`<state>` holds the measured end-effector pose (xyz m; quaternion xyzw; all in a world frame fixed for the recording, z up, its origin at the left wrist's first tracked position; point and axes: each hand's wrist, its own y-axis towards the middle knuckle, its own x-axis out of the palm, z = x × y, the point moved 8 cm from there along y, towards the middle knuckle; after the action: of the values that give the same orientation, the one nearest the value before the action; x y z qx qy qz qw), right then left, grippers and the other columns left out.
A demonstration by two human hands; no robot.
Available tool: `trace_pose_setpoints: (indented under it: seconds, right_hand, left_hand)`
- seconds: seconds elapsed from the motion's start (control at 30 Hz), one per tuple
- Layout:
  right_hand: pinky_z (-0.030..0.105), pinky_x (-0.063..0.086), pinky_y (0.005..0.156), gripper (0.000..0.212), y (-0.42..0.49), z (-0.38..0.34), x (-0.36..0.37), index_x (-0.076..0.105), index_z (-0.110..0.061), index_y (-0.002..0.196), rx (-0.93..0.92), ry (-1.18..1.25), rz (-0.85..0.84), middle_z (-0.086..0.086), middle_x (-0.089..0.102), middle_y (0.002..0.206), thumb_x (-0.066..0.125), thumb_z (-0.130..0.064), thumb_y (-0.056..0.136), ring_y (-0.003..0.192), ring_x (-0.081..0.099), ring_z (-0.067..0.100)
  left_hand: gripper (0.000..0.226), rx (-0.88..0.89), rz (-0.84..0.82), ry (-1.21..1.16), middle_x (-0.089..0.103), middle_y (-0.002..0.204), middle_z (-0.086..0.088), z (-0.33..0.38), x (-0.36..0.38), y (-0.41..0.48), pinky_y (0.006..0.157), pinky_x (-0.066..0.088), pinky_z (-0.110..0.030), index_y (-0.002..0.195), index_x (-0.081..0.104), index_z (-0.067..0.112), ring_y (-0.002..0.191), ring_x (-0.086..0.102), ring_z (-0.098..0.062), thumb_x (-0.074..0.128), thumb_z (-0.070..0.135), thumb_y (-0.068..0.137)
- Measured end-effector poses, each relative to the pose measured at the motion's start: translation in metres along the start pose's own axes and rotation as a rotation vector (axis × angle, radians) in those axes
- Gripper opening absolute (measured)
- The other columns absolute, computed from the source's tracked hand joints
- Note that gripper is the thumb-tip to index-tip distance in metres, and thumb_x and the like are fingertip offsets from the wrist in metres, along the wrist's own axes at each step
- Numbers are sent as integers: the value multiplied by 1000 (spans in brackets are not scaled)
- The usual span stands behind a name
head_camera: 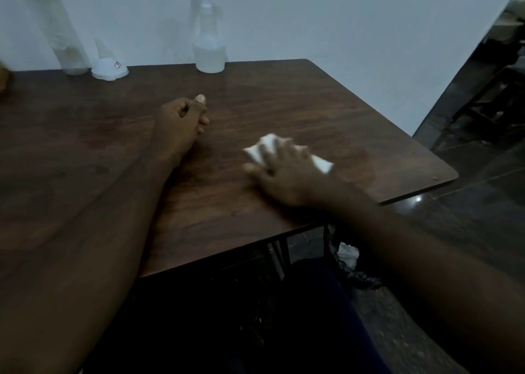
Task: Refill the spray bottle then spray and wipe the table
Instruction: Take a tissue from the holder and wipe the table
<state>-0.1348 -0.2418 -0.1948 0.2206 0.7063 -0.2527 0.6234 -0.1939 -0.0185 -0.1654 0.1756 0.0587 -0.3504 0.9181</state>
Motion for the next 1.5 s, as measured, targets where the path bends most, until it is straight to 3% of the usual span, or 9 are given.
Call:
trace_pose_setpoints:
  seconds: [0.13, 0.2, 0.4, 0.57, 0.73, 0.9, 1.1, 1.3, 1.5]
  right_hand:
    - [48, -1, 120, 73, -12, -105, 16, 6, -28, 157, -545, -51, -56, 10, 4, 165, 14, -66, 95, 152, -1, 27]
    - [43, -1, 119, 63, 8, -89, 4, 6, -28, 157, -603, -33, -77, 5, 5, 165, 18, -56, 102, 152, 1, 23]
    - [50, 1, 121, 76, 74, 36, -19, 9, -24, 157, 152, 17, -40, 10, 1, 165, 11, -68, 95, 152, -1, 28]
    - [51, -3, 117, 96, 28, -111, 14, 10, -24, 156, -354, 129, -21, 9, 2, 165, 10, -82, 79, 151, -6, 26]
    - [49, 1, 119, 73, 31, -184, 14, 10, -15, 157, -610, 26, -58, 6, 5, 165, 20, -59, 99, 152, -1, 24]
    - [49, 0, 120, 74, 114, -154, -2, 6, -20, 157, -459, 22, -137, 4, -1, 165, 12, -63, 98, 152, -4, 22]
    - [52, -2, 119, 77, 170, -15, -21, 4, -24, 157, -74, 29, -77, 11, -2, 165, 7, -70, 94, 151, -5, 28]
    - [51, 1, 121, 77, 181, 94, -28, 5, -32, 157, 192, -9, -80, 10, -2, 165, 9, -74, 92, 151, -4, 29]
    - [51, -1, 121, 87, 224, 47, -36, 4, -25, 157, 231, 47, -50, 10, -3, 165, 5, -78, 88, 152, -4, 28]
  left_hand:
    - [36, -62, 39, -114, 72, 72, 4, -11, -8, 0, 59, 51, -21, 76, 70, 26, 64, 62, -6, 58, 59, 84]
    - [33, -64, 64, -143, 71, 71, 4, -12, -12, 1, 60, 51, -22, 77, 69, 24, 65, 62, -7, 60, 54, 87]
    - [40, -47, 82, -97, 73, 75, 5, -7, -11, -1, 72, 55, -27, 82, 71, 20, 73, 66, -7, 56, 56, 89]
    - [40, -2, 137, -152, 70, 74, 1, 5, -20, 5, 67, 49, -23, 75, 68, 20, 70, 64, -8, 56, 56, 89]
    - [39, 13, 236, -94, 71, 68, 3, 14, -58, 18, 68, 50, -25, 73, 66, 24, 67, 68, -10, 55, 58, 87]
    - [44, 8, 293, -1, 71, 69, 4, 6, -69, 22, 68, 55, -33, 70, 68, 23, 68, 68, -12, 55, 63, 84]
    - [39, -31, 226, 76, 72, 73, 7, -22, -66, 19, 77, 58, -46, 75, 69, 38, 71, 69, -14, 51, 72, 81]
    - [39, -40, 214, -27, 72, 70, 6, -25, -65, 22, 62, 54, -29, 74, 70, 30, 64, 66, -6, 53, 64, 82]
    - [41, -28, 279, -94, 70, 69, 7, -26, -71, 22, 57, 51, -22, 79, 66, 25, 63, 63, -3, 51, 63, 86]
